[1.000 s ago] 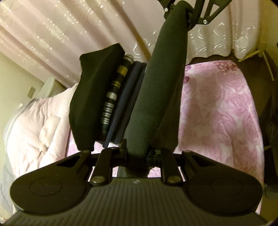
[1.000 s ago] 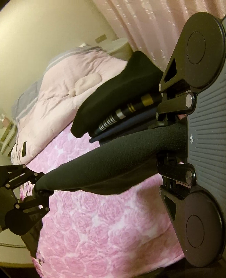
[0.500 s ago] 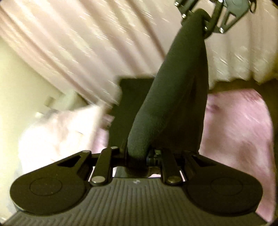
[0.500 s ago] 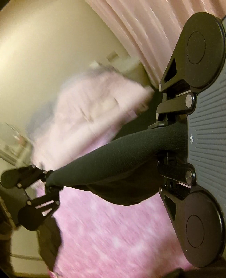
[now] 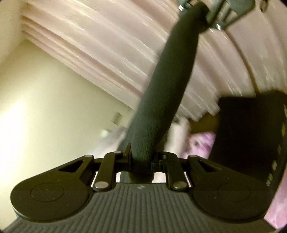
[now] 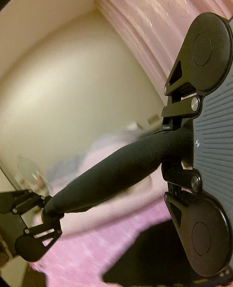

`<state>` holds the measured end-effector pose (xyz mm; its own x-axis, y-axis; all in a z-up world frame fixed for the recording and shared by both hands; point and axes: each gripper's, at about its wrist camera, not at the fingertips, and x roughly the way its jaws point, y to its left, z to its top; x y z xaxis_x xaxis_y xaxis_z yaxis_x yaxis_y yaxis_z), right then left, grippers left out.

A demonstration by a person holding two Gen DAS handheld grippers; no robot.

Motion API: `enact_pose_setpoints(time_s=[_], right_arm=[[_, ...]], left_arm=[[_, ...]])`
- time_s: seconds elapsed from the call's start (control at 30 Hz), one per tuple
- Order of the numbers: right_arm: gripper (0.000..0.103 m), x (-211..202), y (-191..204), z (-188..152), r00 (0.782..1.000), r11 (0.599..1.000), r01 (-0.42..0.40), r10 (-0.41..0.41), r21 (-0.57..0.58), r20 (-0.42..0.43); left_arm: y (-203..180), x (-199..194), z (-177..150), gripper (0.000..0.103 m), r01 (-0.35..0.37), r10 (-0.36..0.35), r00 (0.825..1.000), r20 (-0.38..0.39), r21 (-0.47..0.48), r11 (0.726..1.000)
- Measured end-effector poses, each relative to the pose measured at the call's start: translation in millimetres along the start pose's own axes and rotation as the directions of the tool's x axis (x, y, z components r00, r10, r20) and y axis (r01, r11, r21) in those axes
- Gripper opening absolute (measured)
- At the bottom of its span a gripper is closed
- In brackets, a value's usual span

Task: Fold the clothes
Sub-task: 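Lift the folded shirt with both grippers and carry it toward the clothes stack, then lower the folded shirt onto the stack of dark clothes with both grippers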

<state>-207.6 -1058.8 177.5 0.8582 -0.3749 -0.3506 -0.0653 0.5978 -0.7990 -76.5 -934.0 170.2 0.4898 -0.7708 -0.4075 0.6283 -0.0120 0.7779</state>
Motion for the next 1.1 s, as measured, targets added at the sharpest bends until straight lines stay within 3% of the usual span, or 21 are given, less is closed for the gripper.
enact_pose_setpoints(time_s=[0.07, 0.13, 0.2, 0.3, 0.37, 0.57, 0.67, 0.8, 1.0, 1.1], right_arm=[[0.018, 23.1, 55.8, -36.5, 0.994, 0.994, -0.099, 0.097, -0.034, -0.059], [0.018, 39.6, 106.7, -64.2, 0.967, 0.973, -0.221, 0.210, -0.064, -0.143], [0.018, 40.3, 134.5, -77.4, 0.957, 0.965, -0.252, 0.238, -0.067, -0.167], [0.018, 32.9, 134.8, -79.2, 0.955, 0.968, -0.249, 0.244, -0.011, -0.170], [0.018, 32.5, 133.8, -75.3, 0.950, 0.967, -0.255, 0.247, -0.019, -0.189], [0.018, 33.9, 154.7, -58.4, 0.941, 0.973, -0.232, 0.226, 0.007, -0.251], [0.018, 17.9, 180.0, -62.9, 0.950, 0.981, -0.193, 0.190, 0.013, -0.247], [0.020, 6.2, 203.4, -70.7, 0.962, 0.989, -0.149, 0.150, 0.022, -0.229], [0.020, 11.8, 196.1, -69.4, 0.961, 0.989, -0.133, 0.143, 0.060, -0.238], [0.021, 1.9, 212.6, -73.5, 0.963, 0.993, -0.104, 0.113, 0.052, -0.243]], left_arm=[[-66.2, 27.8, -30.1, 0.016, 0.067, -0.063, 0.996, -0.062, 0.055, 0.996], [-126.2, 46.5, -56.0, 0.017, 0.134, -0.118, 0.986, -0.116, 0.136, 0.982], [-178.1, 58.8, -77.7, 0.015, 0.186, -0.155, 0.976, -0.156, 0.208, 0.960], [-186.1, 53.1, -87.4, 0.016, 0.128, -0.103, 0.987, -0.127, 0.205, 0.970], [-177.9, 50.6, -86.0, 0.016, 0.146, -0.123, 0.984, -0.126, 0.194, 0.970], [-170.0, 42.5, -84.0, 0.016, 0.124, -0.095, 0.989, -0.116, 0.278, 0.952], [-191.3, 29.2, -94.6, 0.016, 0.138, -0.111, 0.988, -0.107, 0.285, 0.949], [-228.5, 14.5, -108.3, 0.013, 0.101, -0.081, 0.994, -0.077, 0.301, 0.948], [-215.3, 22.5, -107.2, 0.015, 0.101, -0.081, 0.994, -0.078, 0.292, 0.951], [-222.7, 20.2, -112.1, 0.014, 0.068, -0.054, 0.997, -0.061, 0.269, 0.961]])
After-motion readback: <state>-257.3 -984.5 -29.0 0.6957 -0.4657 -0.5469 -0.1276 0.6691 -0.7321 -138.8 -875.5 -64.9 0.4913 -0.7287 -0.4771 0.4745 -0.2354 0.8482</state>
